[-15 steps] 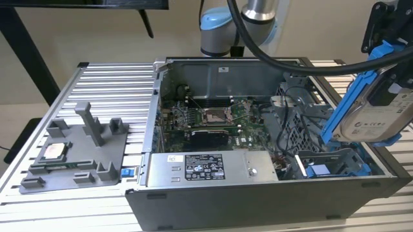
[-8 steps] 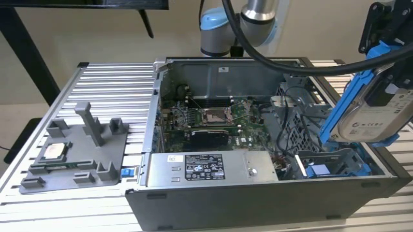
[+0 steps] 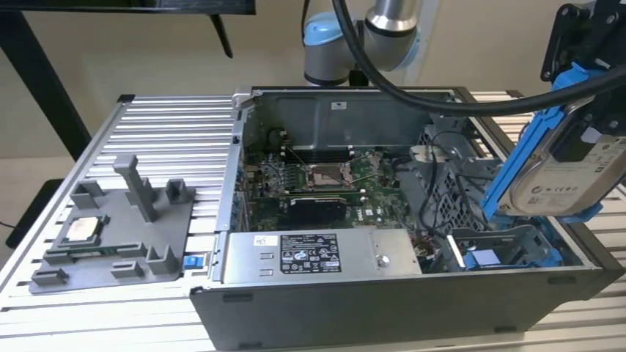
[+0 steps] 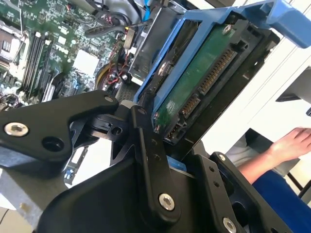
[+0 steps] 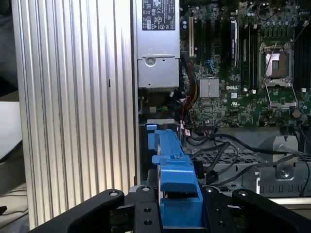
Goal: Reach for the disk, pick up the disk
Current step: 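Pick up the disk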
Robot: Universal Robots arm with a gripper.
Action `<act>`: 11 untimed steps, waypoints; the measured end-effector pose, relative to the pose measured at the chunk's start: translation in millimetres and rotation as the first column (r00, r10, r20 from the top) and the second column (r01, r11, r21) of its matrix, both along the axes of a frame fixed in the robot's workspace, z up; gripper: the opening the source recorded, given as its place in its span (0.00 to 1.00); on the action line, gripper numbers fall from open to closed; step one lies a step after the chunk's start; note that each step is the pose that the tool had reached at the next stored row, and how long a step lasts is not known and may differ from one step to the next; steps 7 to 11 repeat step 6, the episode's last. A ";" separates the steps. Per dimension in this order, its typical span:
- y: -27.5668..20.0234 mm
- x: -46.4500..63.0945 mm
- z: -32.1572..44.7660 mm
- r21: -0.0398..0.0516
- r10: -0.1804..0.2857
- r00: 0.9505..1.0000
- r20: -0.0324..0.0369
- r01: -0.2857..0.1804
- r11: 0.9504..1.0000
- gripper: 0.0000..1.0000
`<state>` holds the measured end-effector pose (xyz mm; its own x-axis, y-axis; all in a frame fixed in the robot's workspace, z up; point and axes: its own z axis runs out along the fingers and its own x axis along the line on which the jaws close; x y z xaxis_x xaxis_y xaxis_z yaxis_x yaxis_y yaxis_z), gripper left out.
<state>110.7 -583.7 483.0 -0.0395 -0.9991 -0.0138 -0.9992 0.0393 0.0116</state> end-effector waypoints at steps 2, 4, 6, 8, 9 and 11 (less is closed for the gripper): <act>0.0 0.0 0.0 0.000 0.005 1.000 0.000 -0.005 1.000 0.00; 0.0 0.0 0.0 0.000 0.005 1.000 0.000 -0.005 1.000 0.00; 0.0 0.0 0.0 0.000 0.005 1.000 0.000 -0.005 1.000 0.00; 0.0 0.0 0.0 0.000 0.005 1.000 0.000 -0.005 1.000 0.00; 0.0 0.0 0.0 0.000 0.005 1.000 0.000 -0.005 1.000 0.00; 0.0 0.0 0.0 0.000 0.005 1.000 0.000 -0.005 1.000 0.00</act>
